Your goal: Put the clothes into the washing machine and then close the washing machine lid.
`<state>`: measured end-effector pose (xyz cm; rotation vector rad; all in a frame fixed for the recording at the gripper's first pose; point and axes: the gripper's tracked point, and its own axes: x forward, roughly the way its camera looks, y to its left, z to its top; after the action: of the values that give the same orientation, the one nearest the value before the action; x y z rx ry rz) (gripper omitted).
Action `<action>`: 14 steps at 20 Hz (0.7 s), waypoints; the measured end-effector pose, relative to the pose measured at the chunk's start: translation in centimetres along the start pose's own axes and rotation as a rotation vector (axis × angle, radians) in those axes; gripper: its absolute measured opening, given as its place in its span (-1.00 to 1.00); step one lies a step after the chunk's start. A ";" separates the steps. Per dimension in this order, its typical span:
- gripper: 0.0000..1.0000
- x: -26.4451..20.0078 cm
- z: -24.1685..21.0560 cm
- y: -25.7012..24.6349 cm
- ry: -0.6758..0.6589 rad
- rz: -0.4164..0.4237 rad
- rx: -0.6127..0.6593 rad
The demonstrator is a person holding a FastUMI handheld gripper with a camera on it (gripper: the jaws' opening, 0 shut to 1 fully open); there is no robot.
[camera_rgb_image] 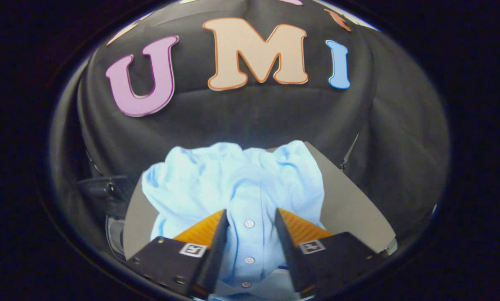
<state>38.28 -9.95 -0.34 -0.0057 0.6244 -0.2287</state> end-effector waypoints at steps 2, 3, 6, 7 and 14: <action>-0.38 -0.9 -0.6 0.8 -0.012 0.036 0.033; -0.70 -1.2 0.3 1.2 -0.102 0.062 0.036; -0.89 -2.4 -0.2 0.9 -0.148 0.083 0.074; -0.93 -3.3 -0.5 1.1 -0.158 0.094 0.089; -0.94 -11.2 1.5 4.1 -0.228 0.199 0.098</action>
<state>31.17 -3.69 7.10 0.1231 0.3826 -0.0638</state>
